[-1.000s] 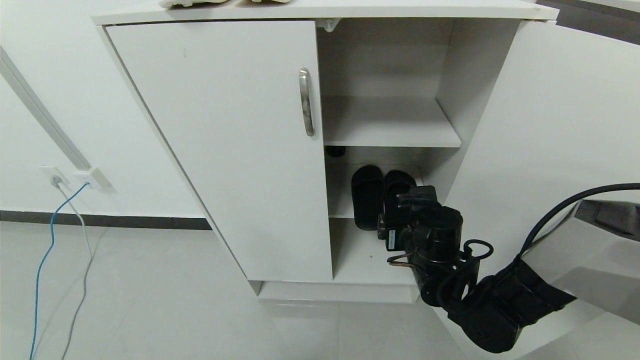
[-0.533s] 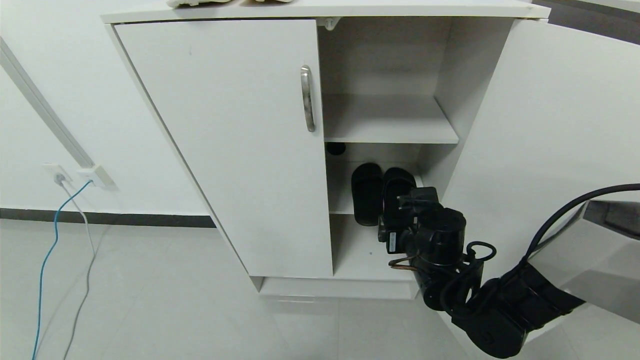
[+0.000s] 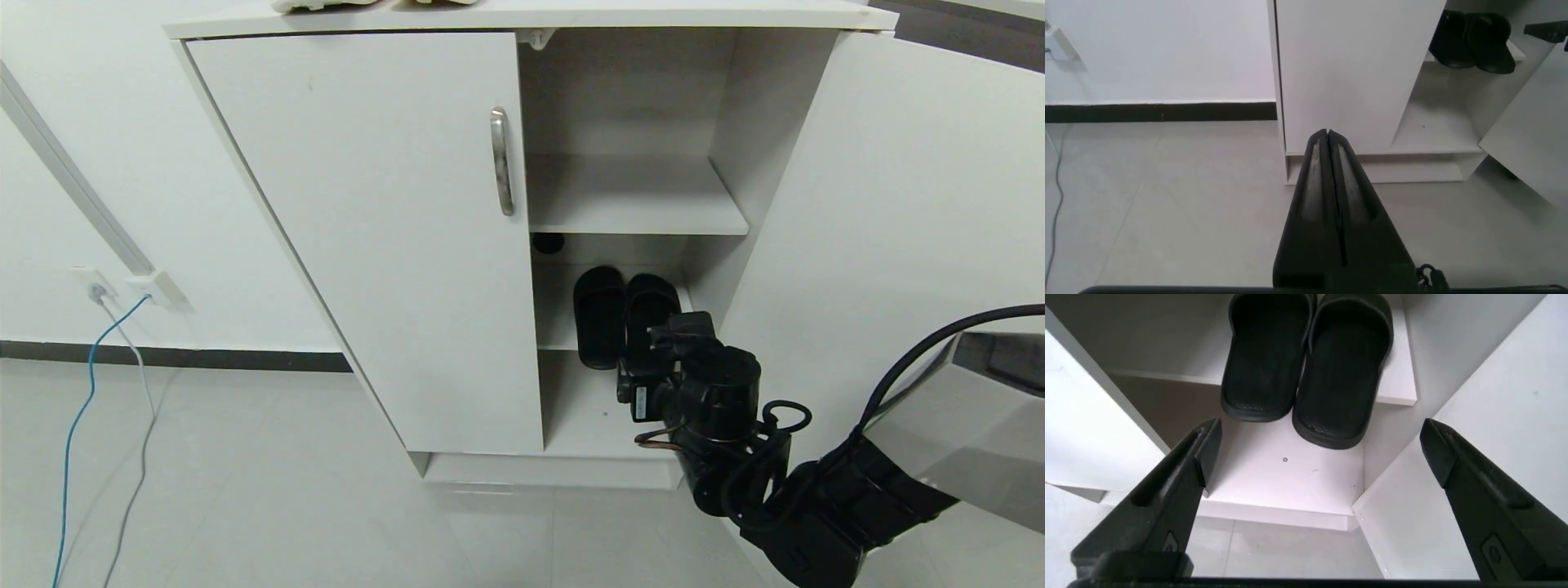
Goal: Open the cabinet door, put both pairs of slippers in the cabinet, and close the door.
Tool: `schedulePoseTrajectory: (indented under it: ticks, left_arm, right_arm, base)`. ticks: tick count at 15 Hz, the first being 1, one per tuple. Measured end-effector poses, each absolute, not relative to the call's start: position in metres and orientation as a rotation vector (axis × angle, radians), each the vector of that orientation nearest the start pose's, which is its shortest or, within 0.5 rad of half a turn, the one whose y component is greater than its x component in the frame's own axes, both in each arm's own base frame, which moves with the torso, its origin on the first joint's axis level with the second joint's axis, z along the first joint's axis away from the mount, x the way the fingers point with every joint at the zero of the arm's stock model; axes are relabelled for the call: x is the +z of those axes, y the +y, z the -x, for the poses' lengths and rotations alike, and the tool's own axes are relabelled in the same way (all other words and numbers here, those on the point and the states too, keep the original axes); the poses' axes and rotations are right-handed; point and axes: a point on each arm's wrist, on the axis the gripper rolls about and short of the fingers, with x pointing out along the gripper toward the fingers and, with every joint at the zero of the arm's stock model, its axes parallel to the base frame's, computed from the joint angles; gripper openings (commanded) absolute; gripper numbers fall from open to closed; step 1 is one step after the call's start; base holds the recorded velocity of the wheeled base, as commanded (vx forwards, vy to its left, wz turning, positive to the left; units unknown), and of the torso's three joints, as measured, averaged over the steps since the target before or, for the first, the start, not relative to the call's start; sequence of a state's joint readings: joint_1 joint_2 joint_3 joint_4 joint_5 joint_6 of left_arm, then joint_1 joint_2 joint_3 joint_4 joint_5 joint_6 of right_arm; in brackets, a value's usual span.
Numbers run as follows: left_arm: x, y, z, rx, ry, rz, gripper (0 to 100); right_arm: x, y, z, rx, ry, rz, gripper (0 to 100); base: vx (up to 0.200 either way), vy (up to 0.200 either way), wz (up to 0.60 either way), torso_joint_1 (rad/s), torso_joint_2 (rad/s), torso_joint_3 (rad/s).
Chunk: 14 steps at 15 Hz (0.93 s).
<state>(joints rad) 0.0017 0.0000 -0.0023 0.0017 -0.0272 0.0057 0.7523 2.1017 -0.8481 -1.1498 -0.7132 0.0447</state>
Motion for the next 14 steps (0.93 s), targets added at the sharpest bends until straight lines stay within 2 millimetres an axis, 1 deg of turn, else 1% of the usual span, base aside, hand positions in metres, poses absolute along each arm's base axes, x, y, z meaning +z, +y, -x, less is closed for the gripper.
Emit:
schedulePoseTrajectory:
  ticks: [4, 13, 14]
  left_arm:
    - [0.0762, -0.0007, 0.023, -0.026, -0.002, -0.006, 0]
    - [0.0759, -0.0007, 0.023, -0.026, -0.001, -0.01, 0]
    - [0.0758, -0.0007, 0.0229, -0.026, -0.001, -0.01, 0]
  right_arm:
    - [0.1053, 0.2446, -0.2826, 0.038, 0.081, 0.028, 100]
    - [0.1014, 0.2428, -0.2807, 0.037, 0.097, 0.045, 100]
    - [0.1011, 0.2427, -0.2804, 0.037, 0.098, 0.046, 100]
  base:
    - [0.0, 0.0, 0.0, 0.004, 0.0, 0.155]
    - [0.0, 0.0, 0.0, 0.003, 0.0, 0.2]
    - [0.0, 0.2, 0.0, 0.007, 0.0, 0.124]
